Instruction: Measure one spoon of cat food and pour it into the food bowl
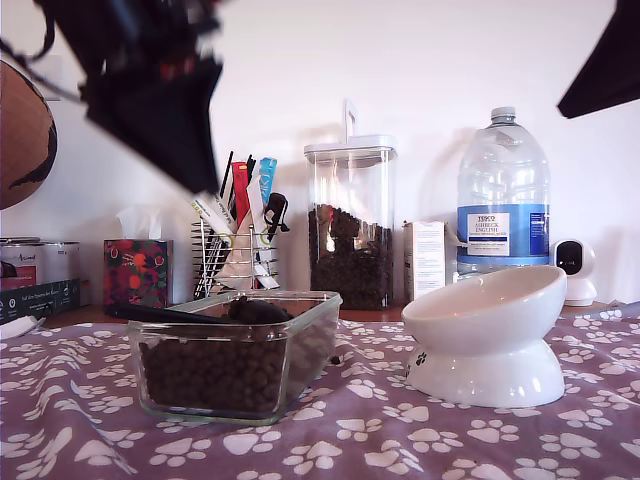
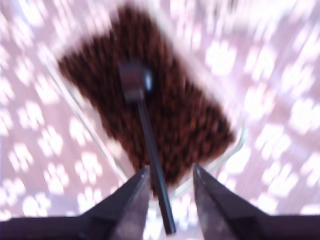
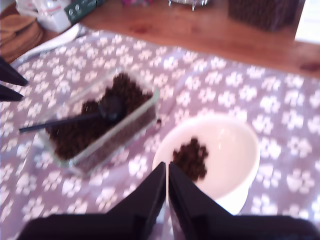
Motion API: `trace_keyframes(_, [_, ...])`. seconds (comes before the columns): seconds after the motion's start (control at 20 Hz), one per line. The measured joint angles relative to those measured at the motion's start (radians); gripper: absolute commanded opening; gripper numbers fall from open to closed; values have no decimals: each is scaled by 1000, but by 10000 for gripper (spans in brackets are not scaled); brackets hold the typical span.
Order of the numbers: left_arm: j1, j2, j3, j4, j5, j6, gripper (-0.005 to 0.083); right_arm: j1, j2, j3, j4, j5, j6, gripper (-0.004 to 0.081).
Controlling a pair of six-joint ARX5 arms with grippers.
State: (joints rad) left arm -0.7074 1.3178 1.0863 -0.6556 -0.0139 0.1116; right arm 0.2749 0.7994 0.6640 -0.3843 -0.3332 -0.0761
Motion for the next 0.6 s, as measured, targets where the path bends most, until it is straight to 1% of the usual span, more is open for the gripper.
trace_keyframes(0.1, [40, -29, -8, 97, 22, -3, -19, -5, 23, 0, 84, 60, 0, -13])
trace_keyframes(0.2, [97, -82, -93, 226, 44, -3, -19, -35, 24, 0, 169, 107, 0, -13])
trace_keyframes(0.3, [162, -171, -238, 334, 74, -4, -19, -89, 23, 0, 234, 104, 0, -13])
trace_keyframes(0.4, [235, -264, -372, 447, 98, -9, -19, -122, 23, 0, 303, 79, 32, -13])
trace_keyframes(0.5, [315, -379, -475, 552, 116, -31, -19, -125, 15, -12, 414, 78, 69, -13])
trace_keyframes(0.6, [389, -525, -550, 605, 142, -60, -19, -125, -24, -70, 513, 82, 76, -13])
